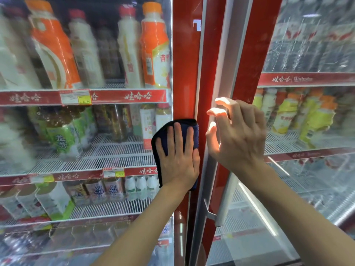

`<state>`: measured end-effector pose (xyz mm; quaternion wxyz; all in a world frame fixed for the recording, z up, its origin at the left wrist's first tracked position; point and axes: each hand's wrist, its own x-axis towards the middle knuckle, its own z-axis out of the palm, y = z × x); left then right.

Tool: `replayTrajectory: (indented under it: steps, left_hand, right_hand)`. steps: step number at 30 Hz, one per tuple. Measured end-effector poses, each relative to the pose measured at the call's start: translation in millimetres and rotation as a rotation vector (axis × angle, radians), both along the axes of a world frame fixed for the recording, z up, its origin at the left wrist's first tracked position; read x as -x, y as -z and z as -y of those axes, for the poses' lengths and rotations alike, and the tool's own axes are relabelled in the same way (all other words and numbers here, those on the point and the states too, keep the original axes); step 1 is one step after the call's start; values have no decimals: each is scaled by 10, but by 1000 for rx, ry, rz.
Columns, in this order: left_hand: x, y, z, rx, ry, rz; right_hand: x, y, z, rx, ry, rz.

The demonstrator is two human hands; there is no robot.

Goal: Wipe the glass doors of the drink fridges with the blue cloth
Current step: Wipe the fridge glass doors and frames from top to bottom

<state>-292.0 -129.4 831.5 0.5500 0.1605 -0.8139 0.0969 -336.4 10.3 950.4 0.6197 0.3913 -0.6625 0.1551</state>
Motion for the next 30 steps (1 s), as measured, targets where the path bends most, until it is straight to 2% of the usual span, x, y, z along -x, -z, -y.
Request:
replayTrajectory:
  steps: [4, 7, 10, 13, 16, 19, 21, 24, 26, 30]
  left_hand:
    - [-286, -122, 18, 27, 96, 72]
    - [-521, -274, 136, 64, 278, -43]
    - [-732, -492, 264, -38, 461, -86]
    - [-866, -664, 368, -127, 553, -31]
    - [-883, -681, 422, -170, 656, -49]
    - [-965, -573, 544, -199, 830, -145]
    - [-1063, -395, 787, -68, 757, -266]
    - [-1173, -60, 1081, 94, 418, -382]
    - [-1157, 129, 1204, 155, 254, -338]
    - [-1093, 279, 1430, 234, 172, -258]
  right_hand:
    - [-65, 80, -39, 16, -78, 42]
    - [-303, 487, 18, 62, -277, 94]
    - [-576, 1011, 262, 75, -488, 269]
    - [-652, 1333, 640, 165, -567, 415]
    - [-535, 1368, 1046, 283, -565, 374]
    - [-455, 1319, 1346, 320, -373, 304]
    - [-394, 1278, 1431, 289, -256, 232]
    - [-251, 967, 1351, 155, -174, 77]
    - [-194, 718, 1305, 145, -113, 20]
    - [-258, 850, 1391, 168, -78, 23]
